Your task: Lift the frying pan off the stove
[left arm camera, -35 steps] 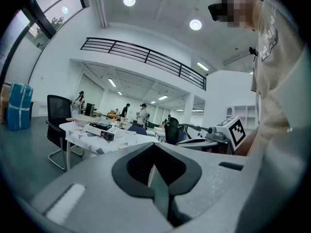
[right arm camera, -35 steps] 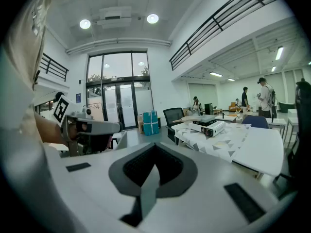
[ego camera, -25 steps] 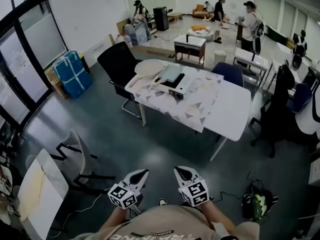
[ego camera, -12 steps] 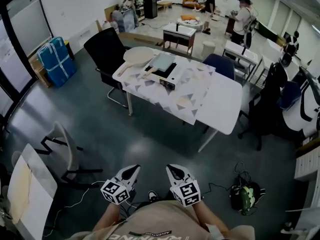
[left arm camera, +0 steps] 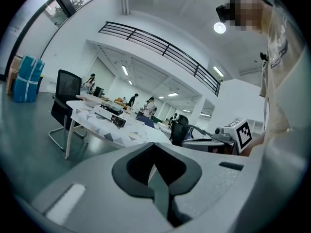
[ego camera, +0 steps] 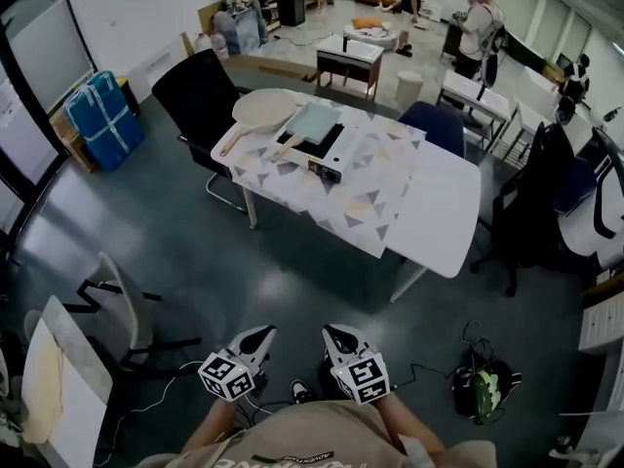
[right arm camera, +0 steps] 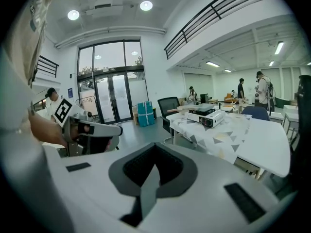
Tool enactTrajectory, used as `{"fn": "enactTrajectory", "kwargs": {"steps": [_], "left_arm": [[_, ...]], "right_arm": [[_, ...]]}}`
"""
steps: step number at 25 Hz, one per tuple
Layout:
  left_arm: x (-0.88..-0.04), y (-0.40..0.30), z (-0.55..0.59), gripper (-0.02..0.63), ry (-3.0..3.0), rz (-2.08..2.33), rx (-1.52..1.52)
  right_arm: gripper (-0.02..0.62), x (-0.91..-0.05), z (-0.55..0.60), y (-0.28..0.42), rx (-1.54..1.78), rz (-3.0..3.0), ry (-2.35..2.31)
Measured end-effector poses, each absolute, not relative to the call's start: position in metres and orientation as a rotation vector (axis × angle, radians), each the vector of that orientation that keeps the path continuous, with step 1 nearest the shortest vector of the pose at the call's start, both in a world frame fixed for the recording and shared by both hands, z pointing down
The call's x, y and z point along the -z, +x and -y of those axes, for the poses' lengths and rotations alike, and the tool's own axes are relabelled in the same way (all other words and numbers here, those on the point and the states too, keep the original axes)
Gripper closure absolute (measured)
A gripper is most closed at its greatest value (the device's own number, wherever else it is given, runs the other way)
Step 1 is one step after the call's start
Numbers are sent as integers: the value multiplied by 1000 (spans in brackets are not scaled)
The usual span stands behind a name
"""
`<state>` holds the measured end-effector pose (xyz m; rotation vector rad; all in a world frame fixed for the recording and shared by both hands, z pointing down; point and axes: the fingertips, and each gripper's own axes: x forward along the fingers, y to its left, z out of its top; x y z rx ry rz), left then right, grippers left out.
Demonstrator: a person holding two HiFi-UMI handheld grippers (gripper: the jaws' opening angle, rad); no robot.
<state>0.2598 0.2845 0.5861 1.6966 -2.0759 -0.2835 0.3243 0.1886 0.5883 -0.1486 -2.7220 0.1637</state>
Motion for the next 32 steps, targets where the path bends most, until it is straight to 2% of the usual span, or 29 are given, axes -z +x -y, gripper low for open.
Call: {"fn": "enactTrajectory", "kwargs": {"steps": [9,15,32], "left_arm": [[-559,199,-204,606,1720,2134,194],[-555,174,-176,606,1658,2188,201],[-565,96,-143,607,1629,2184,181]], "right_arm": [[600,-586,-118,250,64,2733,-271],[598,-581,-77,224,-127,2763,-290],[600,-599,-53,146,-201,2716,-332]]}}
